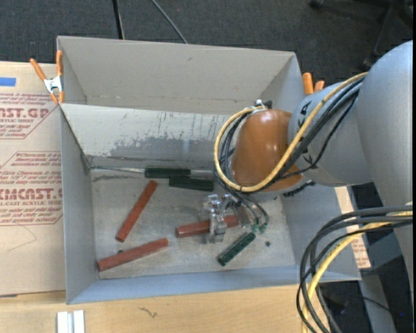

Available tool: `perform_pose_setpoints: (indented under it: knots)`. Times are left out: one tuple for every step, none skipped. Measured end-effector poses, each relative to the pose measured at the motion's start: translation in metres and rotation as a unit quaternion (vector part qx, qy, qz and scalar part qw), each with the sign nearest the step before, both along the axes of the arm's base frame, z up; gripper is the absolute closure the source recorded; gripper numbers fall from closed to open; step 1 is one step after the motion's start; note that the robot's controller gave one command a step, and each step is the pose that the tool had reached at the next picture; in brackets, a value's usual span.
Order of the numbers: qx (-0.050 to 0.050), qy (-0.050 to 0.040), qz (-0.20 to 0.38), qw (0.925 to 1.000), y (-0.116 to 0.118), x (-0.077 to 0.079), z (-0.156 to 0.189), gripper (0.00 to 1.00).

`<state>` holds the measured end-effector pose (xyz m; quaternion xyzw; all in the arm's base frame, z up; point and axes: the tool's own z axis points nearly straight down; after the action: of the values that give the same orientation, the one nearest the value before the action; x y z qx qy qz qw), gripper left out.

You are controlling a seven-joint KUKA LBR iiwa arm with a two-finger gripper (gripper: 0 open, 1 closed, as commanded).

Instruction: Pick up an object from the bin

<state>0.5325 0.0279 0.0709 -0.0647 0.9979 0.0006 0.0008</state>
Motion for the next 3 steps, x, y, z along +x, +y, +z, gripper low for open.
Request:
perform_pose_setpoints:
  knots:
    - [0.0,-0.0033,-0.016,0.9999,0.006,-0.006,0.101,1.0]
    - [0.001,-0.0044,-0.073,0.9974,0.031,0.003,0.221,1.0]
    - [0.0,-0.0011,-0.082,0.9966,0.051,0.055,0.196,1.0]
